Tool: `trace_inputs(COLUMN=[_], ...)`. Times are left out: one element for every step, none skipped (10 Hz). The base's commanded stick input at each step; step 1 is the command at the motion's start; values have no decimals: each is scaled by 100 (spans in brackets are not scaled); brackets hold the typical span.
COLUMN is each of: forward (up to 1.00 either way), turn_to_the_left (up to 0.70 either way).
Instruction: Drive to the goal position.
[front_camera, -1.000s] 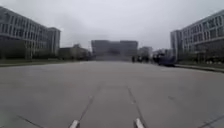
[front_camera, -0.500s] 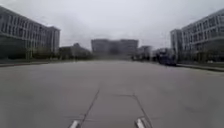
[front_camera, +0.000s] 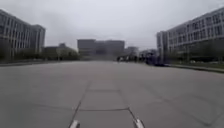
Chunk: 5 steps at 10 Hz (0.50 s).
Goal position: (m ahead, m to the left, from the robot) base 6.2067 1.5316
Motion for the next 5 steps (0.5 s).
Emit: trace_inputs(forward=[100, 100, 100, 100, 100], turn_to_the_left=[-40, -21, 0, 0, 0])
